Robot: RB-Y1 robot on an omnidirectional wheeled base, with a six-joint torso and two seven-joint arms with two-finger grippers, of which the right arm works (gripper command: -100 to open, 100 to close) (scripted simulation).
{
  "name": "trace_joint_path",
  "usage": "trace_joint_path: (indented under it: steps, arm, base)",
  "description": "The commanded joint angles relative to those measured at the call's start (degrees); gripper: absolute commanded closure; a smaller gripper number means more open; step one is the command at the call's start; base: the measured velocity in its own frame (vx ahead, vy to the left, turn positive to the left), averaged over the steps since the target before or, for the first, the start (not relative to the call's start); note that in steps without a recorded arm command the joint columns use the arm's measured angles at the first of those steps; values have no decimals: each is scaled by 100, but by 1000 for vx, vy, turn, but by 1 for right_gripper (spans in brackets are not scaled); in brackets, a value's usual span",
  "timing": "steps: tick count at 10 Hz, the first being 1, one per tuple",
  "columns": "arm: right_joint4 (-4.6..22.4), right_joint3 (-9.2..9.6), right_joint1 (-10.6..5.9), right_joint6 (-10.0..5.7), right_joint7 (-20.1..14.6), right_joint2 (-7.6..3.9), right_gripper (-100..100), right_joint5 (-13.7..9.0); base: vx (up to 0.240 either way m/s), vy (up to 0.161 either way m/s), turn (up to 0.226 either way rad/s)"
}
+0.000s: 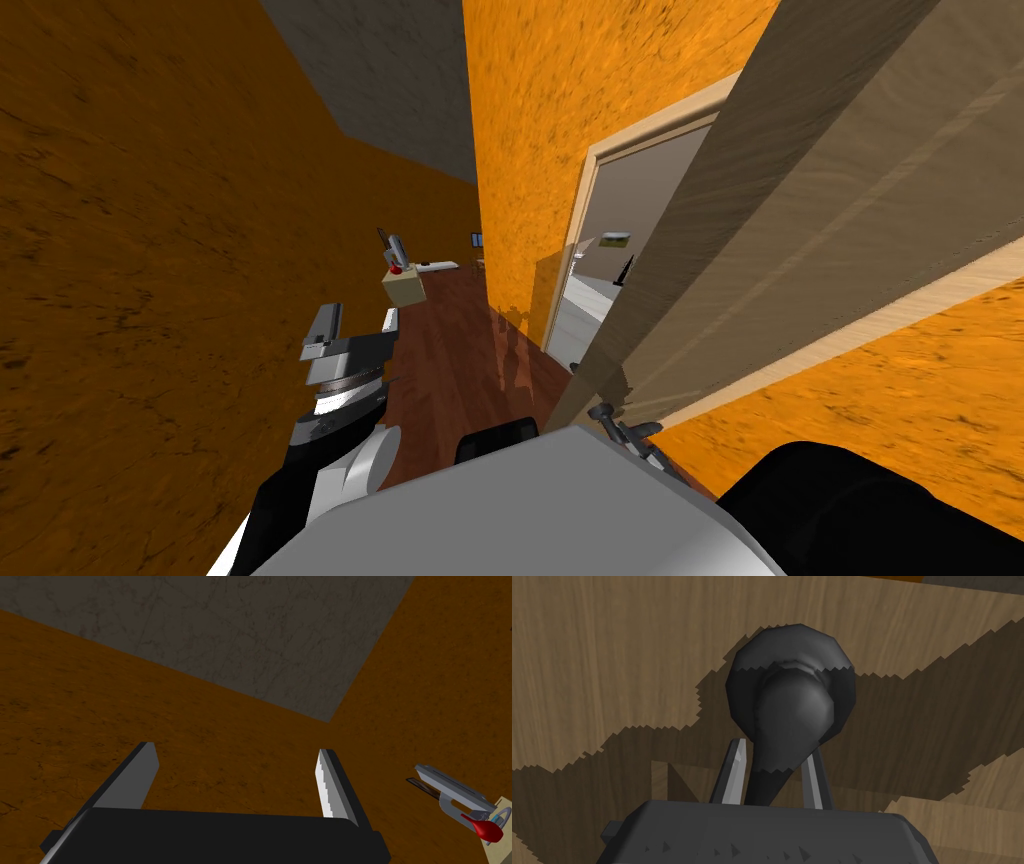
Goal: Pull the door open
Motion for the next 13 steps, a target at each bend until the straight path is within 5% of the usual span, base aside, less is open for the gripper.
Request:
trace_joint_path:
  steps: [1, 13]
  arm:
    - [33, -6, 2, 185, -1, -21, 100, -44]
    - [-25, 53, 160, 822, -44, -68, 100, -246]
  base:
    - [84, -31, 161]
    - [-10, -10, 55]
